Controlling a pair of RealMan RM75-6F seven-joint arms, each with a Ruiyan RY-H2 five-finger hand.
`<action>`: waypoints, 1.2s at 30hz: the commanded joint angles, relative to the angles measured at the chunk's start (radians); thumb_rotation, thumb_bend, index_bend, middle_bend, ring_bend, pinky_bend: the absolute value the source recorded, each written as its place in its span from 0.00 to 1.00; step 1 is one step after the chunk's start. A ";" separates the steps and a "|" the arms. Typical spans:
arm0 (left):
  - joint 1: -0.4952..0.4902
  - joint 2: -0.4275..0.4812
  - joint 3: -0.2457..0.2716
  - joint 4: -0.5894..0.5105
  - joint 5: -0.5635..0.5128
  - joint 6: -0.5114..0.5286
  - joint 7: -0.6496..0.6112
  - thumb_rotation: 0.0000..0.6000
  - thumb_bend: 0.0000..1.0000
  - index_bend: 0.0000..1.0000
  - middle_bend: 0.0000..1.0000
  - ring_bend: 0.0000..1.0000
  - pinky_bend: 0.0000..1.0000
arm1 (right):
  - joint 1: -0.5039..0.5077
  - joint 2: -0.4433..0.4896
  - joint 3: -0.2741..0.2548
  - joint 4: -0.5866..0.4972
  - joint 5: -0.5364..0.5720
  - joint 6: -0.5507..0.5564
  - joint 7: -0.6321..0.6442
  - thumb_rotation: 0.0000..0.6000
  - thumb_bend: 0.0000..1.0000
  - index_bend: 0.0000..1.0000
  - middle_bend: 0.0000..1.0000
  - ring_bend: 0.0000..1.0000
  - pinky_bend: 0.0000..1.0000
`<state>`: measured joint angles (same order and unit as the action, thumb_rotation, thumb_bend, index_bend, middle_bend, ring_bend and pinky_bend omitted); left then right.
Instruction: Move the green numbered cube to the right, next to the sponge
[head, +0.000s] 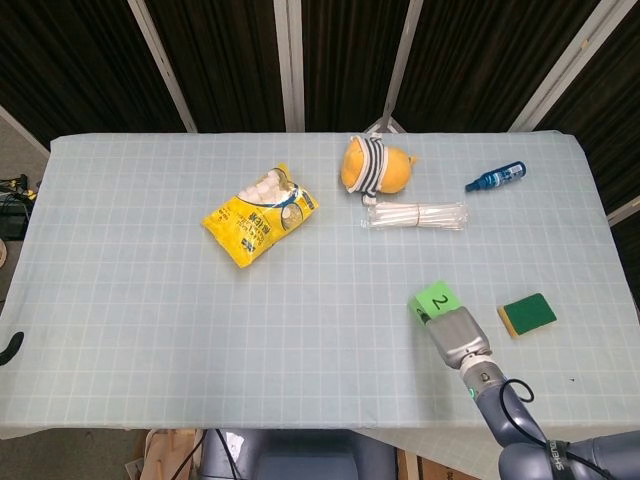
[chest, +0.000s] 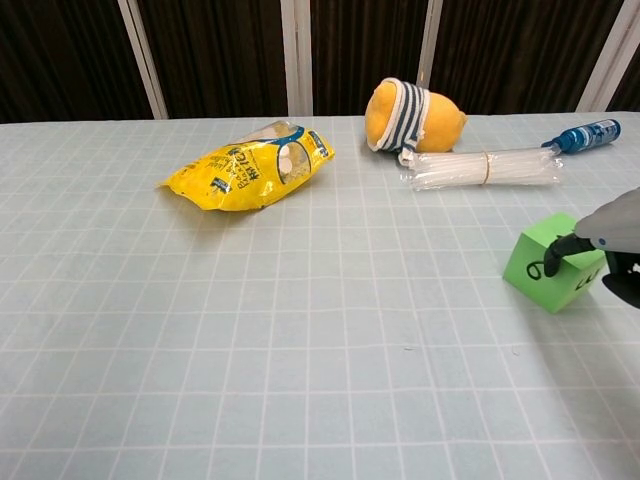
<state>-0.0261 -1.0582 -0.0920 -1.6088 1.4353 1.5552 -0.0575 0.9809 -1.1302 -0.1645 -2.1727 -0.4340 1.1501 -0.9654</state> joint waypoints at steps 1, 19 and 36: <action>0.000 0.000 0.000 0.000 0.001 0.001 0.000 1.00 0.37 0.05 0.00 0.00 0.00 | -0.007 0.008 -0.009 -0.003 -0.009 -0.001 0.005 1.00 0.75 0.21 0.83 0.84 0.71; 0.001 -0.001 0.002 -0.005 0.001 0.000 0.007 1.00 0.37 0.05 0.00 0.00 0.00 | -0.020 0.061 -0.043 -0.003 -0.005 -0.021 0.015 1.00 0.75 0.21 0.83 0.84 0.71; 0.001 -0.001 0.002 -0.008 0.001 -0.001 0.010 1.00 0.37 0.05 0.00 0.00 0.00 | -0.019 0.096 -0.048 0.023 0.022 -0.046 0.030 1.00 0.75 0.21 0.83 0.84 0.71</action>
<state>-0.0254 -1.0596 -0.0897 -1.6164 1.4363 1.5546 -0.0476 0.9625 -1.0355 -0.2126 -2.1513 -0.4133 1.1054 -0.9369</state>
